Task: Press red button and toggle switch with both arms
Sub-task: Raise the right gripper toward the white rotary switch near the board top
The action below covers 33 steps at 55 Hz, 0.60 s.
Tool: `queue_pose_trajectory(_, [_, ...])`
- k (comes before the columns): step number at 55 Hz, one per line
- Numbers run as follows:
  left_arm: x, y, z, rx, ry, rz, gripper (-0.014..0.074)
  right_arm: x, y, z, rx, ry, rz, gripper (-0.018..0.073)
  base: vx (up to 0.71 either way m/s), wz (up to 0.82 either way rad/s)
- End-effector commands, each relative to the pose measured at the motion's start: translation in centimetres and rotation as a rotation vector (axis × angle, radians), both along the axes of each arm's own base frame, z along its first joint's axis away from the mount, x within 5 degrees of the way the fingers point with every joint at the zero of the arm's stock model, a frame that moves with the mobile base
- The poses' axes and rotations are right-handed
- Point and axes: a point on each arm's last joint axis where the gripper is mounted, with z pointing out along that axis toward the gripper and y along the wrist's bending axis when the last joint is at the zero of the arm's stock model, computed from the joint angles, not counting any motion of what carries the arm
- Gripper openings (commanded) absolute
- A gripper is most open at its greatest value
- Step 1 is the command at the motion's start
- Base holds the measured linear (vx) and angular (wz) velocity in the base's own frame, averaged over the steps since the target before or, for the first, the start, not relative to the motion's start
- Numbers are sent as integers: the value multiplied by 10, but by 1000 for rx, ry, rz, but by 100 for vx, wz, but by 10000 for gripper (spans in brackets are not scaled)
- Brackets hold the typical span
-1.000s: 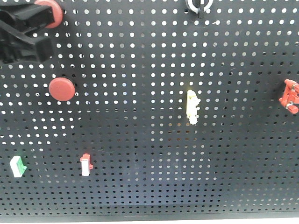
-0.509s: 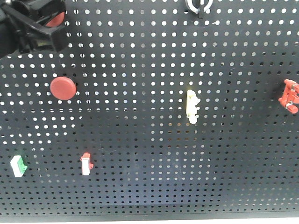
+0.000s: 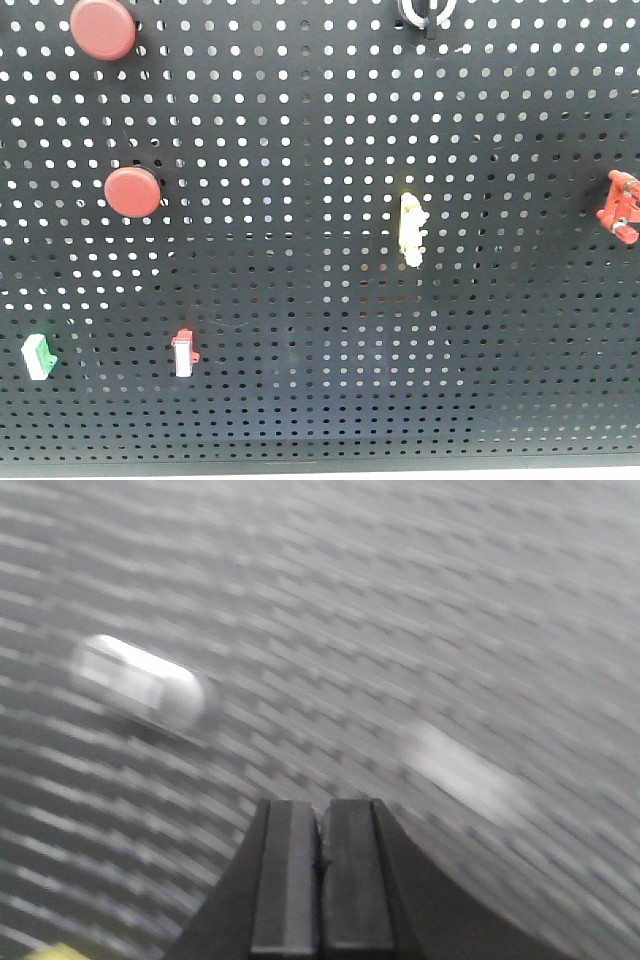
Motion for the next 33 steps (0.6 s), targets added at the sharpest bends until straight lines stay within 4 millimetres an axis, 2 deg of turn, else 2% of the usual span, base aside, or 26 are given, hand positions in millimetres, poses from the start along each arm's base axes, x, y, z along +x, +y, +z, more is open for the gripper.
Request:
queue_pose_trajectory(1, [-14,8,5,-60,-72,-2,1,6,22,28,-1,-54,91,2,0,0])
queue_pose_trajectory(9, [-18,10,0,-57,-66,-2,1,28,58,47,-4,-19,170,2,0,0])
queue_pose_trajectory(17, [-18,10,0,-59,-68,-2,1,47,83,54,1,2,212,2,0,0])
queue_pose_trajectory(27, [-18,10,1,-62,-74,-2,1,68,95,53,28,67,210,2,0,0])
queue_pose_trajectory(33, [-18,10,2,-67,-84,-1,1,71,96,51,17,90,199,2,0,0])
